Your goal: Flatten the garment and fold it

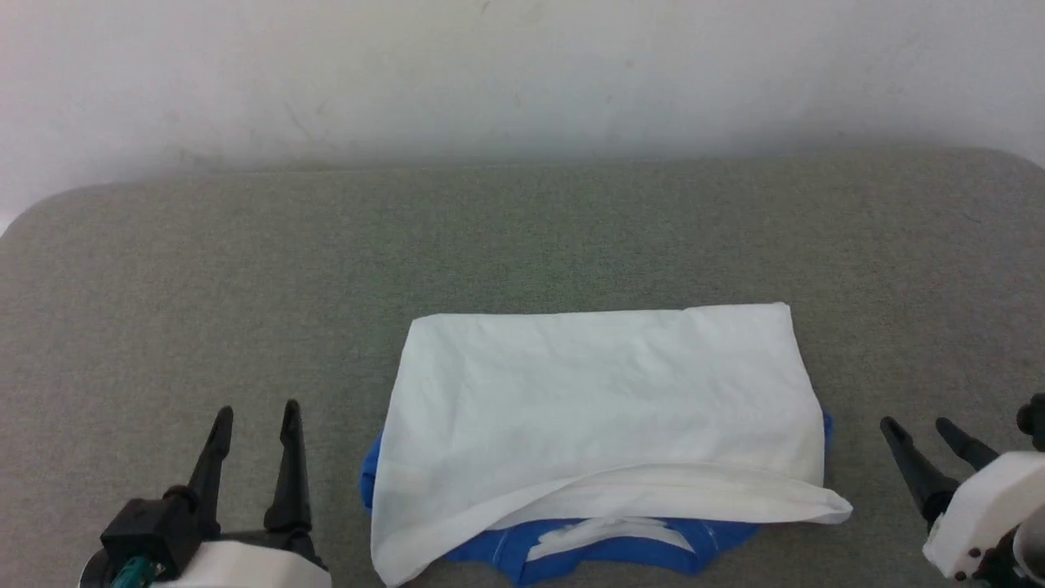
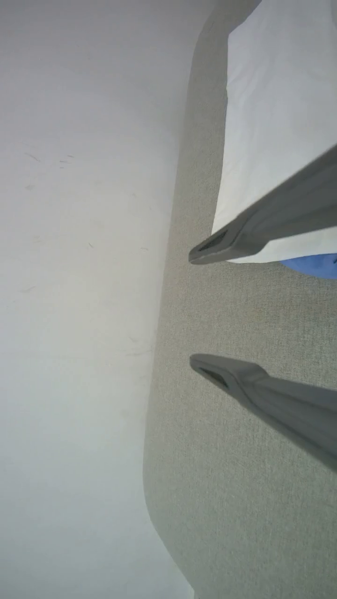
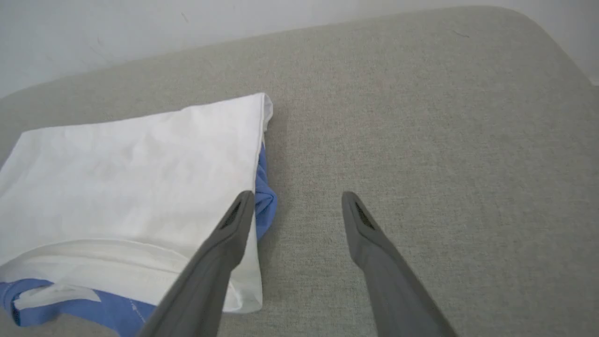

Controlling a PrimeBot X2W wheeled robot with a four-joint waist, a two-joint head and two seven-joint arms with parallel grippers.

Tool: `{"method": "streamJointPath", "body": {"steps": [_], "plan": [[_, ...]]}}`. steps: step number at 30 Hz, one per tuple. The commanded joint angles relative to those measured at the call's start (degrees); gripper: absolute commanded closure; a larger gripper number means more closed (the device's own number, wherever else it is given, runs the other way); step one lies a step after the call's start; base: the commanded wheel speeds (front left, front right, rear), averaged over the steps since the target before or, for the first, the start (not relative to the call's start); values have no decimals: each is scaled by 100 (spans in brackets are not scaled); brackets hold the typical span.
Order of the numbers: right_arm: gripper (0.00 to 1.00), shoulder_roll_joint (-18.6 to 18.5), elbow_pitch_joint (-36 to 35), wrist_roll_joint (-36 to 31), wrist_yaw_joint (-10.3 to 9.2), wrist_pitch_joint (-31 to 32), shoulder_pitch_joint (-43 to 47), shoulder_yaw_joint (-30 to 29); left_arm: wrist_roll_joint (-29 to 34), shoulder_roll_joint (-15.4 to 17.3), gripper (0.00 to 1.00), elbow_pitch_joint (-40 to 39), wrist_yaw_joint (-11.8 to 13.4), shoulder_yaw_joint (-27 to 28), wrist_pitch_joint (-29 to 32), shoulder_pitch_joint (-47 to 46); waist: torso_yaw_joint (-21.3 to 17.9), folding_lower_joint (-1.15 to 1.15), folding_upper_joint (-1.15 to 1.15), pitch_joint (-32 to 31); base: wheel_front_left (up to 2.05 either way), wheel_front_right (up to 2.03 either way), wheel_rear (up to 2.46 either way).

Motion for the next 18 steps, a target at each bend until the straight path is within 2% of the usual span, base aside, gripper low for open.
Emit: {"method": "streamJointPath", "body": {"steps": [1, 9, 14, 18], "plan": [[0, -67, 161, 78, -4, 122, -196, 71, 104, -88, 0, -60, 28, 28, -46, -124, 116, 0, -1, 26, 0, 0, 0], [0, -497, 1374, 507, -4, 1202, -1214, 868, 605, -448, 0, -142, -212, 94, -78, -399, 502, 0, -1, 166, 0, 0, 0], [0, -492, 2172, 628, -4, 1476, -1717, 1161, 803, -659, 0, -110, -379, 145, -79, -461, 614, 0, -1, 263, 0, 0, 0], [0, -370, 2788, 964, -4, 1985, -1847, 1463, 942, -748, 0, -36, -501, 221, -79, -479, 647, 0, -1, 277, 0, 0, 0]]}}
